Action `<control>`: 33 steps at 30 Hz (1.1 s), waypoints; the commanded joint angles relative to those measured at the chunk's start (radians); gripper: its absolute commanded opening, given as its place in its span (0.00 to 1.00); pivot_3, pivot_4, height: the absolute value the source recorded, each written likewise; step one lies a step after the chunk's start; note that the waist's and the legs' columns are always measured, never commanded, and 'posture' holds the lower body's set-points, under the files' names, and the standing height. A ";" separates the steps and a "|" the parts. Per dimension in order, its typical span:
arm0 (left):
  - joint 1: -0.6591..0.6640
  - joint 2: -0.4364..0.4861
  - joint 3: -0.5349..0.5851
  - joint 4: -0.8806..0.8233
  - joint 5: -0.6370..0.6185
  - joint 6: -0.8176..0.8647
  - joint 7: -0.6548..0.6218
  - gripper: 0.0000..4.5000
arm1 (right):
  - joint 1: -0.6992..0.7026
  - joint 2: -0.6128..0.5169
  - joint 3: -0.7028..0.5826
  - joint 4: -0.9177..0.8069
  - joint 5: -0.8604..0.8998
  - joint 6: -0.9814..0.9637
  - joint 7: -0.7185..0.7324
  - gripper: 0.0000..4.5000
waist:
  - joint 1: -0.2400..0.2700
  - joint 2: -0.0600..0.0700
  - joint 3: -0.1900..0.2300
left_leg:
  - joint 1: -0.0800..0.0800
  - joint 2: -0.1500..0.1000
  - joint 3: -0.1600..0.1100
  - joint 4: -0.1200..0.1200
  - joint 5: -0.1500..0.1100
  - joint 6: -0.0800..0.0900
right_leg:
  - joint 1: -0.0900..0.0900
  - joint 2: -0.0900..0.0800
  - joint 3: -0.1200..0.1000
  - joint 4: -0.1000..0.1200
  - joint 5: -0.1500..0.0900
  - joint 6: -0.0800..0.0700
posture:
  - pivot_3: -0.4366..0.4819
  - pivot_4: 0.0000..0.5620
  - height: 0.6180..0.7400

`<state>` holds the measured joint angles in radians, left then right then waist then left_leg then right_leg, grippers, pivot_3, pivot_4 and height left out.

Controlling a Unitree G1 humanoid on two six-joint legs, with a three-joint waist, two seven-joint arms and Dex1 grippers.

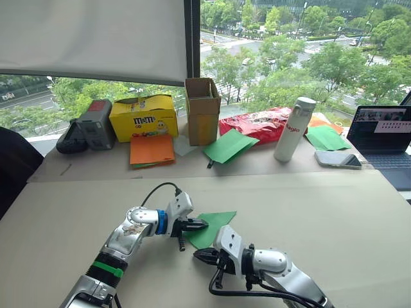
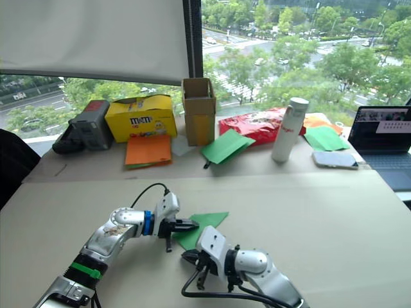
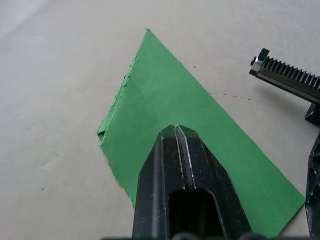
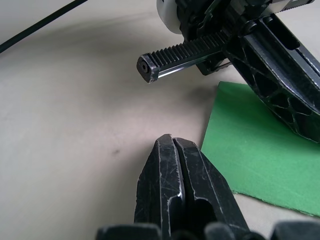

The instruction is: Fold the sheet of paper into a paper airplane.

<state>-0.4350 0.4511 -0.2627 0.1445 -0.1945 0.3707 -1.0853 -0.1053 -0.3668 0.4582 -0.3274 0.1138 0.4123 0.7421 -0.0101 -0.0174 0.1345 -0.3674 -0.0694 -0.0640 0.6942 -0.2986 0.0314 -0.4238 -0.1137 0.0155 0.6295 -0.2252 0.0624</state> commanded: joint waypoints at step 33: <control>-0.386 -0.300 -0.089 0.620 0.168 -0.311 -0.010 0.00 | -0.062 0.028 -0.120 0.145 -0.082 0.006 -0.176 0.00 | 0.006 0.000 0.000 | 0.000 -0.002 0.000 0.001 0.000 0.000 | 0.001 0.000 -0.001 0.000 0.000 0.000 | 0.48 0.27 1.00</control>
<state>-0.8215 0.1530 -0.3277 0.7373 -0.0672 0.0992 -1.0932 -0.1839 -0.3228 0.3516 -0.1967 0.0519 0.3804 0.5824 -0.0041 -0.0177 0.1344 -0.3679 -0.0710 -0.0640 0.6953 -0.2983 0.0311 -0.4226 -0.1140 0.0149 0.6292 -0.2252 0.0624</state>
